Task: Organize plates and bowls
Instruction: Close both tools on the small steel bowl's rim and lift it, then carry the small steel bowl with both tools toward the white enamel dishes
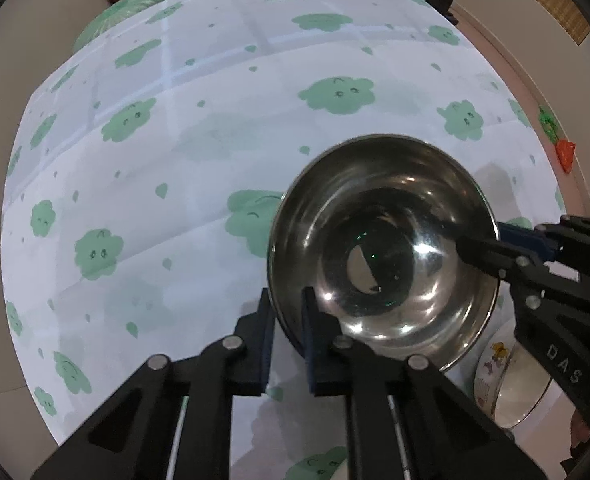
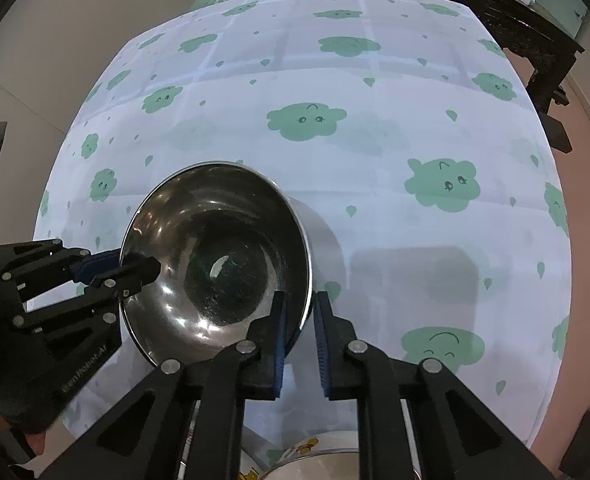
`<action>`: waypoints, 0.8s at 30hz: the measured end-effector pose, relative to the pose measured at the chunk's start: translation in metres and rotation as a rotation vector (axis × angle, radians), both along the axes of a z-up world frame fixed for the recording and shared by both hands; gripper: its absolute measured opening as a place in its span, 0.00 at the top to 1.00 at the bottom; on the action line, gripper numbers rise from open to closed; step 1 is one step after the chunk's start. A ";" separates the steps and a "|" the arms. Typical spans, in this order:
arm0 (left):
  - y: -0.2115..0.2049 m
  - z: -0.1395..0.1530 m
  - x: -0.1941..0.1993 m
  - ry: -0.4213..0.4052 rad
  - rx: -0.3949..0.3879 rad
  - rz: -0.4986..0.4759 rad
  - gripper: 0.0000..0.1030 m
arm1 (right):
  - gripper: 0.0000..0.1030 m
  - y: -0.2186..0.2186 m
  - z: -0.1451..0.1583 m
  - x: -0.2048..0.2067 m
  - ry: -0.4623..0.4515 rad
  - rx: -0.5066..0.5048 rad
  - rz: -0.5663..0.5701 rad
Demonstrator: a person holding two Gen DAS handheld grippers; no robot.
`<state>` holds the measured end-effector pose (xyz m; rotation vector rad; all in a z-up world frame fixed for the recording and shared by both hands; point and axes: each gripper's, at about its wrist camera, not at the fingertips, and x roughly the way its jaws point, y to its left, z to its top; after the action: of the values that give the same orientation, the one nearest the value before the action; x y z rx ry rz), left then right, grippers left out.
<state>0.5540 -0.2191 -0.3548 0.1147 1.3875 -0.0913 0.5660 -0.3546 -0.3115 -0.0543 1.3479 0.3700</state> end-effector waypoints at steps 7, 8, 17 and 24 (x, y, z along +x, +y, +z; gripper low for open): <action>0.002 0.009 -0.005 -0.002 -0.025 -0.003 0.91 | 0.87 -0.001 0.005 -0.001 0.000 -0.004 -0.003; 0.003 0.010 -0.004 -0.002 -0.025 -0.003 0.91 | 0.87 -0.001 0.006 -0.002 0.000 -0.005 -0.003; 0.007 0.021 -0.008 -0.016 -0.024 -0.012 0.91 | 0.87 0.001 0.019 -0.009 -0.006 -0.003 -0.004; 0.008 0.029 -0.015 -0.030 -0.020 -0.015 0.91 | 0.87 0.004 0.030 -0.017 -0.022 -0.008 -0.005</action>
<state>0.5391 -0.2108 -0.3254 0.1097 1.3553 -0.1160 0.5494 -0.3505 -0.2819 -0.0615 1.3276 0.3587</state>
